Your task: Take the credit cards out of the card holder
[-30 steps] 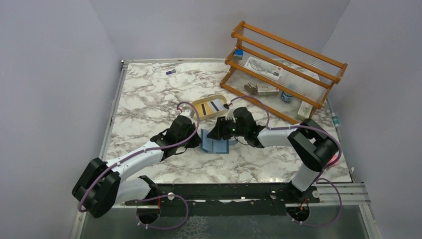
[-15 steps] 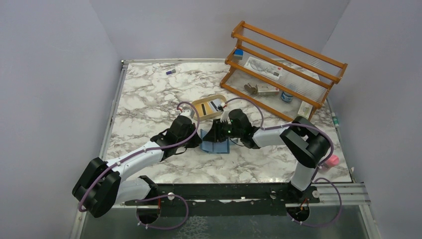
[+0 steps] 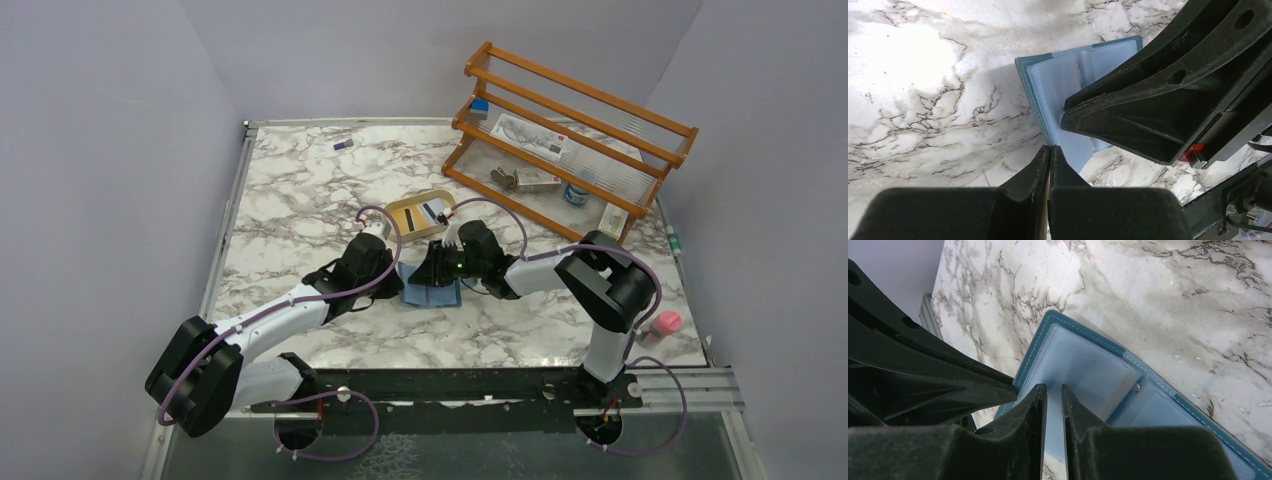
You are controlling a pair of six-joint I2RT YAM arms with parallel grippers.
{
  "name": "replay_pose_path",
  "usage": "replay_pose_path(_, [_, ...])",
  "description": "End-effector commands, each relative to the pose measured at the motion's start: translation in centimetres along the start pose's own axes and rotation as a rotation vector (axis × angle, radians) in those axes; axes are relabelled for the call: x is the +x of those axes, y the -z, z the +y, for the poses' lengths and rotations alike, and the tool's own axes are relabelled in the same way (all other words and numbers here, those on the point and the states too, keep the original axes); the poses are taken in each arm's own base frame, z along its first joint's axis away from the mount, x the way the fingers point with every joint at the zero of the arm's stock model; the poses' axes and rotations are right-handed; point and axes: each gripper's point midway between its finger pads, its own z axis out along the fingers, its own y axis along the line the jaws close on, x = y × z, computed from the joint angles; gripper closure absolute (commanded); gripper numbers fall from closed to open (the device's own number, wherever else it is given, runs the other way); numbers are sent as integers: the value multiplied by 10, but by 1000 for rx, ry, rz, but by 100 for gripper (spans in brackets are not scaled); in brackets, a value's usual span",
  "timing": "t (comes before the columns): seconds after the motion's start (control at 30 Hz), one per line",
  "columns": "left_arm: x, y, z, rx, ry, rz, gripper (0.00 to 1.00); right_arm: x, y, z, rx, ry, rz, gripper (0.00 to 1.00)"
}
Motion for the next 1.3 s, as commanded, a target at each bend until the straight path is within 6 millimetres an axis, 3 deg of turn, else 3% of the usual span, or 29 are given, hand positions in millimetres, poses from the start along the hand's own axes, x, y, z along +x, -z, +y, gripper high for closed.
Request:
replay_pose_path(0.0, [-11, 5, -8, 24, -10, -42, 100, 15, 2, -20, 96, 28, 49, 78])
replay_pose_path(0.23, [-14, 7, -8, 23, -10, -52, 100, 20, 15, -42, 228, 88, 81, 78])
replay_pose_path(0.4, [-15, 8, -9, 23, -13, -56, 100, 15, 24, -45, 270, 114, 69, 74])
replay_pose_path(0.6, [-17, 9, -10, 23, -15, -57, 100, -22, 34, -10, 212, 173, -10, 41])
replay_pose_path(0.7, [-18, 9, -10, 23, -16, -57, 100, -41, 38, 8, 185, 213, -38, 36])
replay_pose_path(0.8, [-17, 8, -10, 23, -16, -56, 100, -48, 38, 11, 189, 261, -29, 34])
replay_pose_path(1.27, [-18, 7, -10, 22, -17, -54, 100, -11, 14, -3, 216, 308, 108, 32])
